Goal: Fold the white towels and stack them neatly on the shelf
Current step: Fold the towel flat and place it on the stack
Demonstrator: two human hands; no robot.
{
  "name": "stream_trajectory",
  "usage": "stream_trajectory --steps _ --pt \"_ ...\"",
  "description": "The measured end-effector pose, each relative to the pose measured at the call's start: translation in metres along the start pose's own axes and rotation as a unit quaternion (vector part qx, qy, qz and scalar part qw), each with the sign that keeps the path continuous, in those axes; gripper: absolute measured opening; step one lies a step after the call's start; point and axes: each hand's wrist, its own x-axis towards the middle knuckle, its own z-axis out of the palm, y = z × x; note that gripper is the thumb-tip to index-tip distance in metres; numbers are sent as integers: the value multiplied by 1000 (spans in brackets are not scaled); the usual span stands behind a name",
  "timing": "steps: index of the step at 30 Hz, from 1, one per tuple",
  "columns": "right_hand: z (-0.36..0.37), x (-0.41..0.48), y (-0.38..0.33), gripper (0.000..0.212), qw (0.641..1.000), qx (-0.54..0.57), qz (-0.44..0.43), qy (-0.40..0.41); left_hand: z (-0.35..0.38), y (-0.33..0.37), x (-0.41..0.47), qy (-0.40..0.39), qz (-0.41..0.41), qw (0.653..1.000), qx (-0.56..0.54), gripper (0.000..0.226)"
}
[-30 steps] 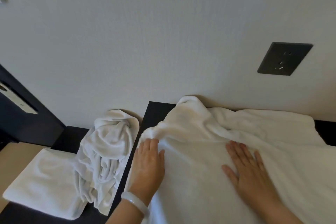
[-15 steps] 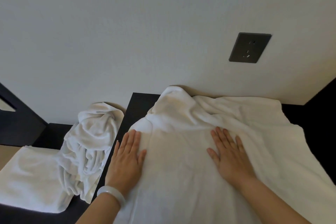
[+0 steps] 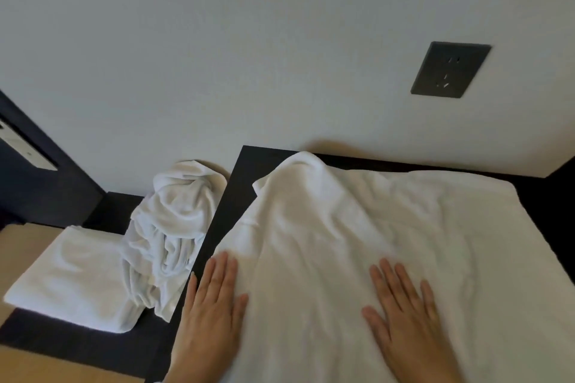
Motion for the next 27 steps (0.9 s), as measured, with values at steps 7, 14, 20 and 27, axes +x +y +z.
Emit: stream_trajectory --steps 7,14,20,27 --pt "-38 71 -13 57 996 86 -6 31 -34 11 78 49 -167 960 -218 38" --pt "-65 191 -5 33 981 187 50 -7 -48 16 202 -131 -308 836 -435 16" --pt "-56 251 15 39 991 82 38 -101 -40 23 237 -200 -325 775 -503 24" --pt "-57 273 18 22 981 -12 -7 -194 -51 17 261 -112 -241 814 -517 5"
